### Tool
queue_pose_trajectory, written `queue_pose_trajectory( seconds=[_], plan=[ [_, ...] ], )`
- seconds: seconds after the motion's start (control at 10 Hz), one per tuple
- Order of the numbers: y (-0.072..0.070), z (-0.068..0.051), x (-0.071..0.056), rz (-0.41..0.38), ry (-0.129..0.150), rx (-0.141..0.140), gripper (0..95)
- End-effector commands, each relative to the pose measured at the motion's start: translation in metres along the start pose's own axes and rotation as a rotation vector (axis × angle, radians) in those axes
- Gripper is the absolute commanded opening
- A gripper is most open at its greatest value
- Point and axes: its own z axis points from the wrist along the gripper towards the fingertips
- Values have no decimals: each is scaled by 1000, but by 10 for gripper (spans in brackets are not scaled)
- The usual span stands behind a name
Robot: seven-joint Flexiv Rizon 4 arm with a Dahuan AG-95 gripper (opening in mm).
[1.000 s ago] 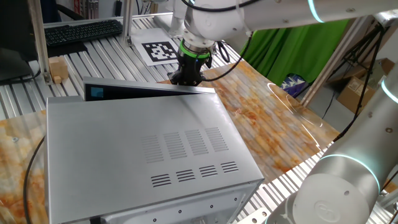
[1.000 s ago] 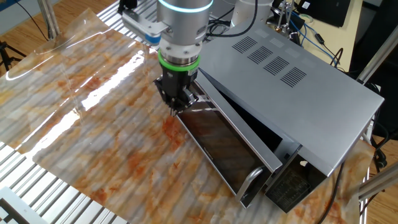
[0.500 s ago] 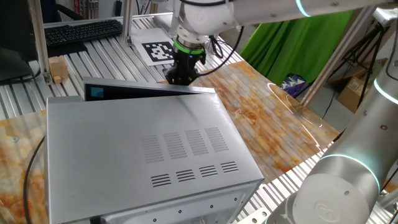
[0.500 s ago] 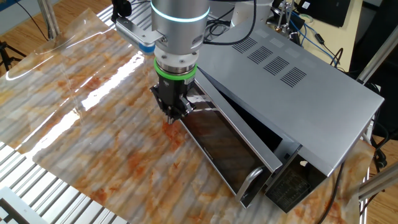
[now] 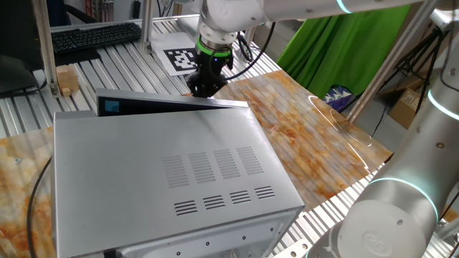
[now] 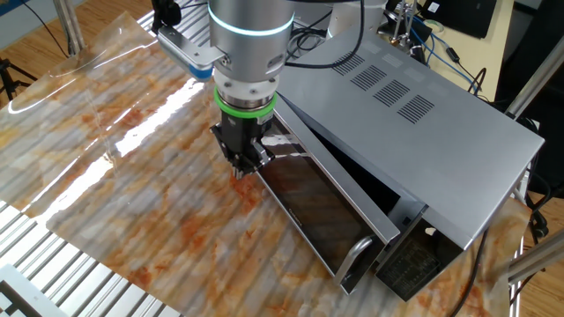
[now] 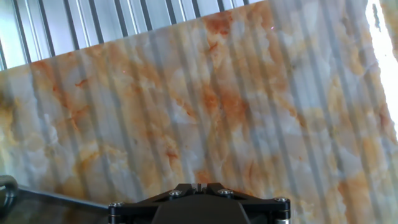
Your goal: Close the microwave door
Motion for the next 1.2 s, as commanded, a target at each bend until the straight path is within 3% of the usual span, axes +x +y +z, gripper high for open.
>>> queue_pose_trajectory(
  seconds=[0.1, 0.9, 1.2],
  plan=[
    [-1, -1, 2, 2, 0, -5, 0],
    [-1, -1, 2, -81, -26, -19, 0],
    [-1, -1, 2, -48, -25, -24, 0]
  ],
)
